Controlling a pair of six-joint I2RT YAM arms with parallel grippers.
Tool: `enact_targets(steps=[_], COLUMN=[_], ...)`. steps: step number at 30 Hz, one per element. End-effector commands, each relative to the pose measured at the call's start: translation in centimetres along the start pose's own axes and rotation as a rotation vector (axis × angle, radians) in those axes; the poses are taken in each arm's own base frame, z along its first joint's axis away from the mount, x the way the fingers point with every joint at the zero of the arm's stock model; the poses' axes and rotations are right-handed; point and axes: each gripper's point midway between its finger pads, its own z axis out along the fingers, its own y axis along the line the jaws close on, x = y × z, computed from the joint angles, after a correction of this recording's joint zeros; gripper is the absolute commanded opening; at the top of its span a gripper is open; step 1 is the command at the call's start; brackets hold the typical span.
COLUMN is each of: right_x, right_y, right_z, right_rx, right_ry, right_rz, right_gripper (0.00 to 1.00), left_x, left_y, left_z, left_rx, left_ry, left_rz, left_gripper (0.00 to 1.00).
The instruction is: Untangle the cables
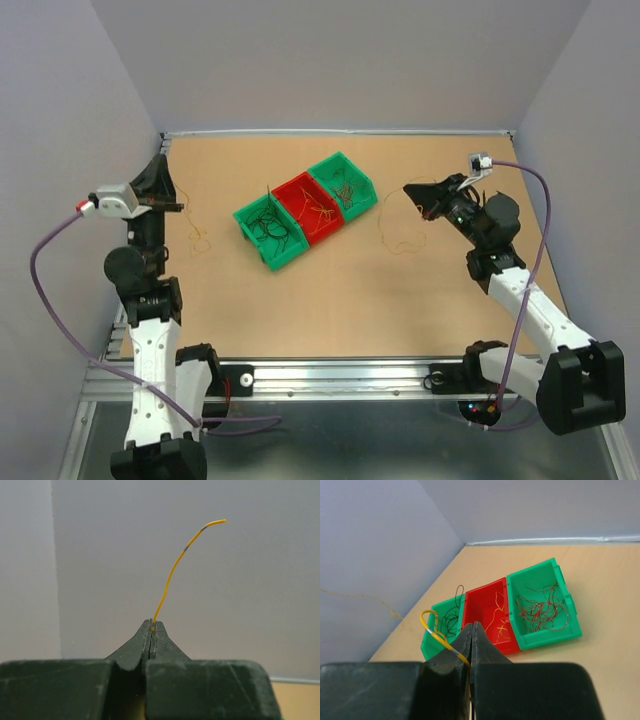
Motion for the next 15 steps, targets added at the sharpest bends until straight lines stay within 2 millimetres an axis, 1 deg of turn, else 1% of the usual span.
enact_targets(steps=[1,2,3,4,5,6,7,8,9,11,12,13,14,15], right_x=[-2.8,-3.4,-3.1,-3.1,-3.7,-3.2,-3.2,-3.7,-3.2,-3.1,-3.6,-2.9,-2.8,-2.3], right_y=[2.2,2.8,3.5,4.0,4.8,5.5,6.0,7.2,7.3,8.2,9.5,9.4,9.8,10.3], right_z=[1.5,2.0,2.3,2.7,3.2,3.8,4.3,4.9,5.6,6.6,7.3,8.3,8.8,9.3], right_rx=[-0.039,-0.056,-0.075,-0.086,-0.100,-0.121,-0.128,-0.149,-0.154,-0.170,-0.185,-0.181,-0.184,-0.189], right_ry=[-0.024,-0.026,-0.008,-0.003,-0.008,0.011,0.013,0.006,0.022,0.032,0.028,0.048,0.056,0.072], right_rz=[-0.089,-0.108,-0.112,-0.117,-0.133,-0.133,-0.135,-0.146,-0.144,-0.150,-0.163,-0.161,-0.164,-0.164], right_gripper=[0.01,0.01,0.01,0.01,0.01,0.01,0.01,0.01,0.01,0.00,0.01,0.01,0.01,0.01], left_x=[-2.5,-2.2,-1.2,-1.5,-0.8,-1.0,-1.1,-1.0,-0.7,-0.2,0.1,0.4,0.4,0.9], left_y=[-3.5,-3.5,-3.3,-3.3,-3.1,-3.0,-3.0,-3.0,-3.1,-3.0,-3.0,-3.0,-3.0,-2.8], left_z=[-3.8,-4.6,-5.7,-6.3,-6.7,-7.0,-7.2,-7.3,-7.1,-7.0,-6.9,-6.8,-6.8,-6.7], left_rx=[0.168,0.172,0.169,0.169,0.159,0.152,0.149,0.152,0.159,0.161,0.163,0.163,0.162,0.157], left_ry=[-0.201,-0.218,-0.224,-0.254,-0.250,-0.259,-0.266,-0.263,-0.251,-0.236,-0.226,-0.219,-0.218,-0.206], left_rz=[-0.003,-0.002,0.000,0.008,0.011,0.011,0.012,0.007,0.005,-0.006,-0.010,-0.011,-0.008,-0.011], left_gripper=[0.01,0.01,0.01,0.01,0.01,0.01,0.01,0.01,0.01,0.01,0.01,0.01,0.01,0.01])
